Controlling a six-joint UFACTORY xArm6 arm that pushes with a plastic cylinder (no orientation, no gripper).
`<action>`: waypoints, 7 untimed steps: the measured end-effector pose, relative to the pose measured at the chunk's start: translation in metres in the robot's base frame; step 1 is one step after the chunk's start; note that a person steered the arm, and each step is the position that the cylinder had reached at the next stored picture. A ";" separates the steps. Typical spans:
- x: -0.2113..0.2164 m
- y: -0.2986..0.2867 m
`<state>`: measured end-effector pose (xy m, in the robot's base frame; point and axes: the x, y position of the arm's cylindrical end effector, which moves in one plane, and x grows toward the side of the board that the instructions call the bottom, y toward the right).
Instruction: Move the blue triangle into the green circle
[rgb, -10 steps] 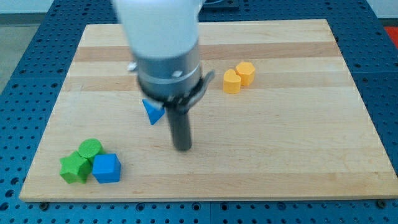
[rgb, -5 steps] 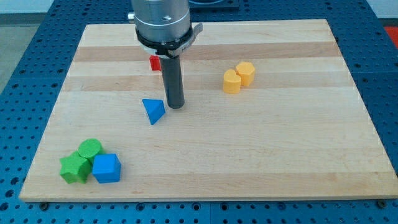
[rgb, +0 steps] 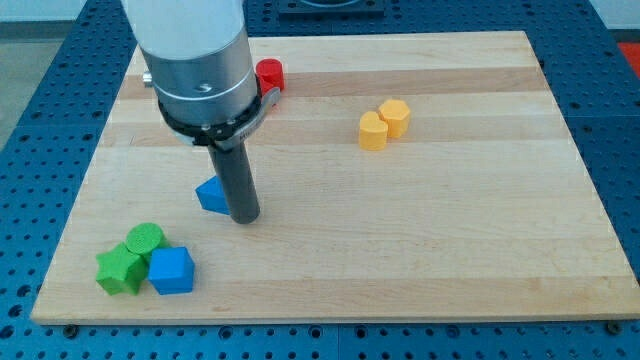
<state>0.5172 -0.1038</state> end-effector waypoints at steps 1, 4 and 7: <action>0.027 -0.013; 0.041 -0.018; -0.049 -0.019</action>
<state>0.4679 -0.1228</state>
